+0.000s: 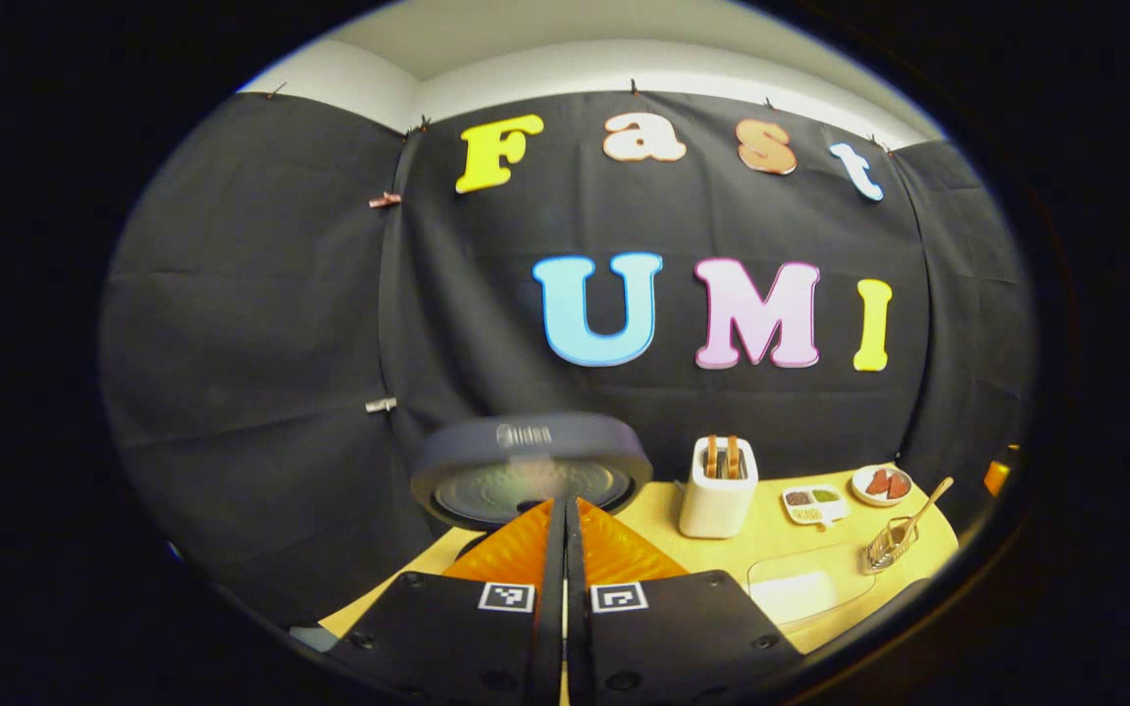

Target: Close the left gripper, press the button to open the rice cooker; take a wooden spoon from the chopstick holder with the right hand, scoop a spoonful of rice and pour it into the rice cooker, then put the wooden spoon back into the chopstick holder.

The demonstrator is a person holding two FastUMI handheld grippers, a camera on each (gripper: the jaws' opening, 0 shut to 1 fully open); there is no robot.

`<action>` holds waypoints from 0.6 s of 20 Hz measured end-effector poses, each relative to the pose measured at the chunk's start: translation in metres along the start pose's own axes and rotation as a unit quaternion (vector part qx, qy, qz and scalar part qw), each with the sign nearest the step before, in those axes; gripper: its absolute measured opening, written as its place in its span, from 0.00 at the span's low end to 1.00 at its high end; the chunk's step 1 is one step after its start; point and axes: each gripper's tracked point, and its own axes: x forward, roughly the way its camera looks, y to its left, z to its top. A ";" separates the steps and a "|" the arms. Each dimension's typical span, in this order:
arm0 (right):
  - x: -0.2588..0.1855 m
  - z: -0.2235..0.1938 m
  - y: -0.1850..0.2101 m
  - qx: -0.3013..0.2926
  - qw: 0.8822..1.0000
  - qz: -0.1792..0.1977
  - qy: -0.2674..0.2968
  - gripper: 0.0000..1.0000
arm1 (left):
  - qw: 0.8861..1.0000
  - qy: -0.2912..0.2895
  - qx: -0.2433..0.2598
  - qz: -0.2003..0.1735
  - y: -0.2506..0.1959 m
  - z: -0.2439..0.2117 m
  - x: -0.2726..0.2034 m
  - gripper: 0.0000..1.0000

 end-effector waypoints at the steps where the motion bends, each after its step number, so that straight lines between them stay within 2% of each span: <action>1: 0.002 -0.002 0.001 0.002 1.000 0.001 0.001 0.98 | 1.000 -0.008 0.002 -0.005 -0.006 0.003 -0.006 0.07; 3: 0.003 -0.002 0.001 -0.001 1.000 0.000 0.003 0.98 | 1.000 -0.009 -0.014 -0.020 -0.024 -0.003 -0.015 0.07; 4: 0.004 -0.002 0.001 -0.003 1.000 -0.001 0.004 0.98 | 0.999 -0.005 -0.027 -0.029 -0.033 -0.008 -0.022 0.11; 7: 0.011 -0.007 -0.004 0.003 1.000 -0.006 0.011 0.98 | 0.998 0.002 -0.038 -0.050 -0.055 -0.023 -0.031 0.31; 12: 0.039 -0.029 -0.018 0.044 0.998 -0.017 0.045 0.98 | 0.998 0.017 -0.004 -0.060 -0.077 -0.043 -0.038 0.98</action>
